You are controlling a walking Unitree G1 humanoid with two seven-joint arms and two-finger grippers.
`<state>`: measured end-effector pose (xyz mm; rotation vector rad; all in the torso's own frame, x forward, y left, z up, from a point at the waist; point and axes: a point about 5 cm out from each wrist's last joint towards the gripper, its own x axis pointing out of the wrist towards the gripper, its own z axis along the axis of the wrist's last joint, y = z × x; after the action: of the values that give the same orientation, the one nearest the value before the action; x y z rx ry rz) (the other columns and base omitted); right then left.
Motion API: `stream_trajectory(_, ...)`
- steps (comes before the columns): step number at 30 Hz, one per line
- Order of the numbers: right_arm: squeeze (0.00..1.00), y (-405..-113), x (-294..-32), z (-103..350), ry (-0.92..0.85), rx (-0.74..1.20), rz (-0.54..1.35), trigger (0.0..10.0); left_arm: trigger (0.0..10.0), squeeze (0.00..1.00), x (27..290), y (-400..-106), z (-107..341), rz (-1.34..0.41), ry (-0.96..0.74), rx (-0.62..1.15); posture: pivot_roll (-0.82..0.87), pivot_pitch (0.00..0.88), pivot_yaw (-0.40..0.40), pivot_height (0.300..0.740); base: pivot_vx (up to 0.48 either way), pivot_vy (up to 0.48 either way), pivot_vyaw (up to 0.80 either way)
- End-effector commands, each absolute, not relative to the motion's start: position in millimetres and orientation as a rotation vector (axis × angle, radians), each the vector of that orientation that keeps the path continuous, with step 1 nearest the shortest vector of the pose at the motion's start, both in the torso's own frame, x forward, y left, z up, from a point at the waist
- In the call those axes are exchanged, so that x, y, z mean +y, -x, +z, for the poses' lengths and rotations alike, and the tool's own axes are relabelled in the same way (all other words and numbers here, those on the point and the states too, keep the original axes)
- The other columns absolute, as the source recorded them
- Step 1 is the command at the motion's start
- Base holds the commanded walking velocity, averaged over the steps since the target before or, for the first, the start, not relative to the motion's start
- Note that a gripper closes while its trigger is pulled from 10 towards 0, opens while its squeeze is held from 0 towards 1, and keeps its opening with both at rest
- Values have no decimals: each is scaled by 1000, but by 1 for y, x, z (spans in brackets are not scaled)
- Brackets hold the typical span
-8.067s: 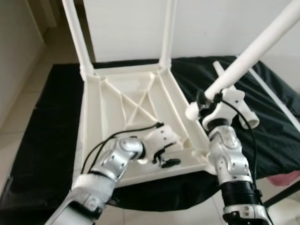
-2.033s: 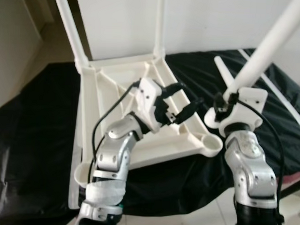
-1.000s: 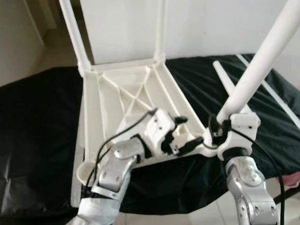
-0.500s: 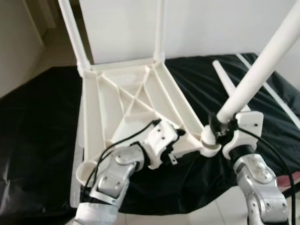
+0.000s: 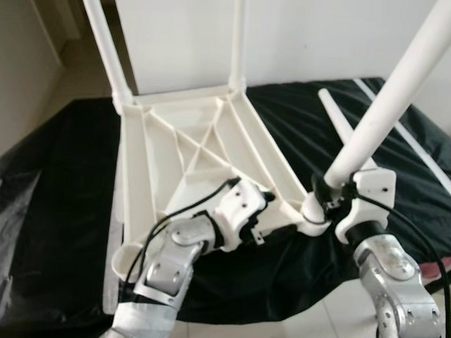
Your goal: Building children table
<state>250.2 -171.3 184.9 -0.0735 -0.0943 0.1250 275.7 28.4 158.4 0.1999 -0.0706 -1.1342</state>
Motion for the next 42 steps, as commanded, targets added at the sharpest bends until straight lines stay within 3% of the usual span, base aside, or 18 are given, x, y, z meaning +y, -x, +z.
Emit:
stream_trajectory(1, 0, -250, -172, 180, 51, -51, 134, 10000, 10000, 0, 32, -284, 158, -960, -205, -69, -47, 40, 17, 740, 0, 0, 0)
stream_trajectory(17, 0, -245, -165, 176, -31, 9, 156, 10000, 10000, 0, 29, -282, 158, -975, -213, -73, -46, 31, 14, 740, 0, 0, 0)
stream_trajectory(24, 0, -260, -168, 166, -58, 139, 129, 10000, 10000, 0, 26, -282, 159, -987, -211, -78, -48, 20, 18, 740, 0, 0, 0)
stream_trajectory(42, 0, -283, -151, 156, -43, 244, 147, 10000, 10000, 0, 24, -283, 161, -973, -209, -91, -35, 14, 3, 740, 0, 0, 0)
